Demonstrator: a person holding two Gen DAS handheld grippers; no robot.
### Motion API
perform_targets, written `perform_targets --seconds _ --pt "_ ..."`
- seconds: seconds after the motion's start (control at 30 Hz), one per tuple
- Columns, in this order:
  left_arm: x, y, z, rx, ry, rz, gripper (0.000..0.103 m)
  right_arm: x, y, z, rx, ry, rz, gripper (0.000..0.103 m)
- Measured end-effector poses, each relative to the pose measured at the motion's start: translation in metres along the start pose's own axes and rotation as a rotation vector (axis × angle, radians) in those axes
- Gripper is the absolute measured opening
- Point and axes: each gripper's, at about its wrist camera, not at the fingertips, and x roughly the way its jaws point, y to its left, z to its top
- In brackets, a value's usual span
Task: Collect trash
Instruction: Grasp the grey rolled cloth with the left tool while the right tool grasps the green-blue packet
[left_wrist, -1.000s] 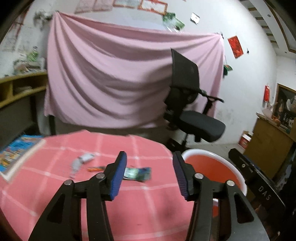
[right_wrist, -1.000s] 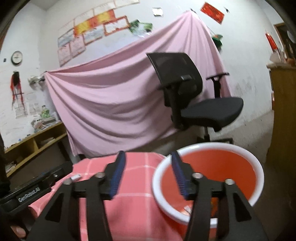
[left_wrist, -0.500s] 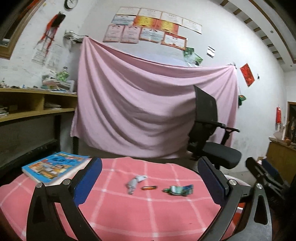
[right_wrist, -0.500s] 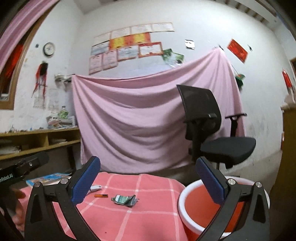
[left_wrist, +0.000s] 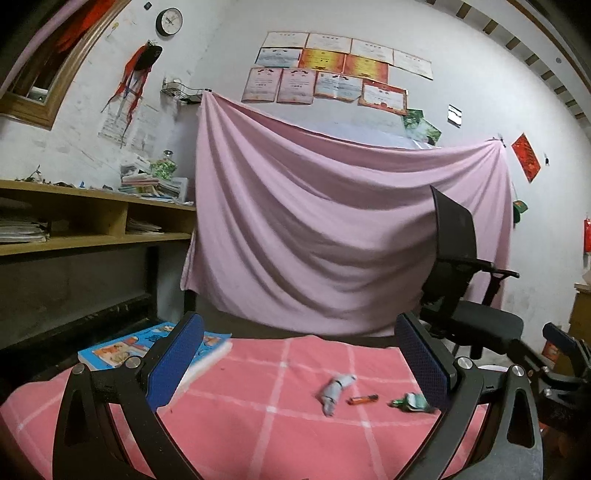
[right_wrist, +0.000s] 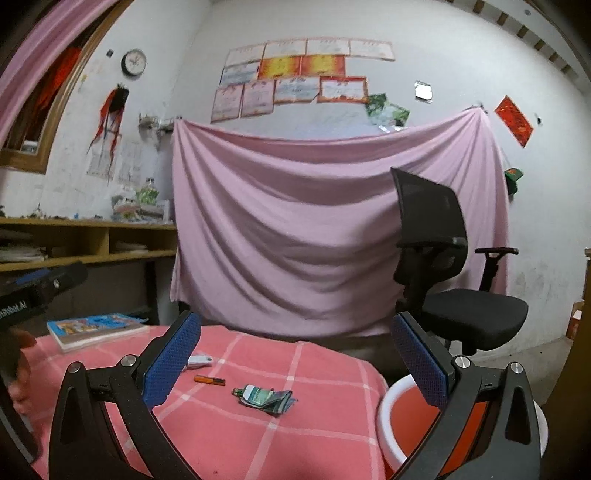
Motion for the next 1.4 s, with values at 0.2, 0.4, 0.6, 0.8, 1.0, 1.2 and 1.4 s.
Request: perform_targets --seconds 0.2,0.4,0.6,0.8,1.0,1.2,1.4 --pt "0.051 -0.002 -0.003 -0.003 0.134 -0.026 0.101 0.050 -0.003 -0.003 -0.003 0.128 0.037 0.103" --pt "0.084 -0.010 -0.010 0.033 0.224 -0.050 0.101 0.078 -0.018 -0.011 0.066 0.240 0.036 0.103" --pt "0.115 -0.013 -0.021 0.041 0.365 -0.085 0.100 0.097 -0.023 -0.022 0.115 0.386 0.053 0.103" --pt "0.144 -0.013 -0.036 -0.009 0.549 -0.183 0.075 0.114 -0.004 -0.034 0.036 0.529 0.077 0.103" --pt "0.162 -0.015 -0.045 -0.035 0.654 -0.232 0.056 0.122 0.011 -0.042 -0.044 0.601 0.083 0.103" --pt "0.173 -0.031 -0.052 0.021 0.732 -0.250 0.048 0.133 0.013 -0.050 -0.058 0.684 0.103 0.100" --pt "0.178 -0.032 -0.058 0.031 0.760 -0.219 0.031 0.137 0.021 -0.055 -0.092 0.724 0.120 0.085"
